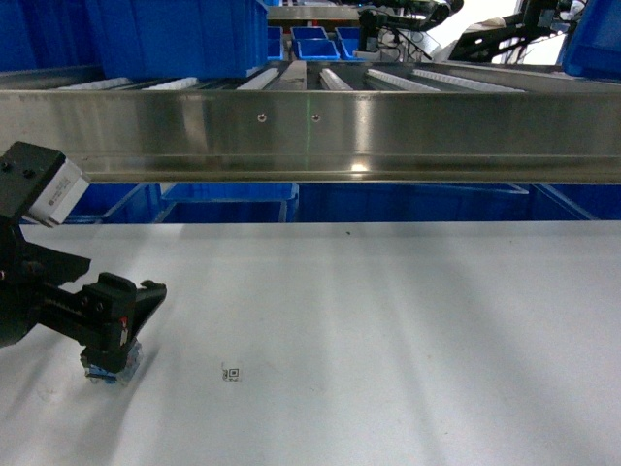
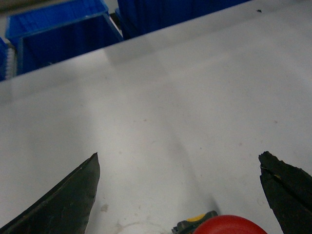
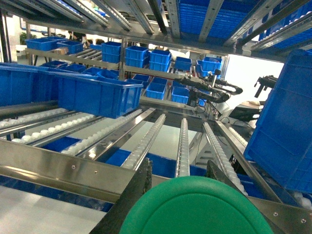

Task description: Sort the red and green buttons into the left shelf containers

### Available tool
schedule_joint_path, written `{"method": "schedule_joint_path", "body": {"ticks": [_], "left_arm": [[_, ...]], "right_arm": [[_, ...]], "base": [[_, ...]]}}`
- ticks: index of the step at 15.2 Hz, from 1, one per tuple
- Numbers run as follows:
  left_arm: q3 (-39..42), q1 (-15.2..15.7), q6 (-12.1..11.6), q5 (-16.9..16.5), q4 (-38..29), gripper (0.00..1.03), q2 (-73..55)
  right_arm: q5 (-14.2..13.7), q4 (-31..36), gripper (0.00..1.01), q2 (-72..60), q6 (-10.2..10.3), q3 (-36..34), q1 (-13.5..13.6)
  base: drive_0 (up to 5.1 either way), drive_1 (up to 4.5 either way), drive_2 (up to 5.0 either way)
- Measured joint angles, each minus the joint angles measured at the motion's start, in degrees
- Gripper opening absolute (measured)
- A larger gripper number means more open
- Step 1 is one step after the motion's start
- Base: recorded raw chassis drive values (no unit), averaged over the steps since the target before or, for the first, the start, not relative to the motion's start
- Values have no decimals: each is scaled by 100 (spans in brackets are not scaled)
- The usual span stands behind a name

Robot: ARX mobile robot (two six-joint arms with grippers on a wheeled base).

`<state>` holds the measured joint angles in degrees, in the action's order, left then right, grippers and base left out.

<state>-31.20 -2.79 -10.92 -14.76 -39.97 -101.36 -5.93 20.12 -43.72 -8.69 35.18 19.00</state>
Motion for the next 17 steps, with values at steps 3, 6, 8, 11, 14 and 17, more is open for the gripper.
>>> {"method": "schedule_joint_path", "body": {"ticks": [3, 6, 8, 11, 14, 17], "left_arm": [[-28, 144, 151, -221, 129, 98, -168], [-28, 197, 214, -282, 96, 98, -271], [-24, 188, 214, -450, 111, 98, -380], [-61, 149, 328, -592, 96, 98, -417], [-162, 105, 468, -621, 7, 98, -439], [-190, 122, 498, -570, 149, 87, -435]], "right_arm": [[0, 0, 26, 0, 0, 0, 0], [-2, -2, 26, -2, 0, 0, 0], [0, 0, 26, 0, 0, 0, 0], [0, 0, 26, -2, 0, 0, 0], [0, -2, 26, -2, 0, 0, 0], [0, 0, 26, -2, 0, 0, 0]], "base": [[0, 0, 0], [0, 0, 0], [0, 0, 0], [0, 0, 0], [0, 0, 0], [0, 0, 0]]}}
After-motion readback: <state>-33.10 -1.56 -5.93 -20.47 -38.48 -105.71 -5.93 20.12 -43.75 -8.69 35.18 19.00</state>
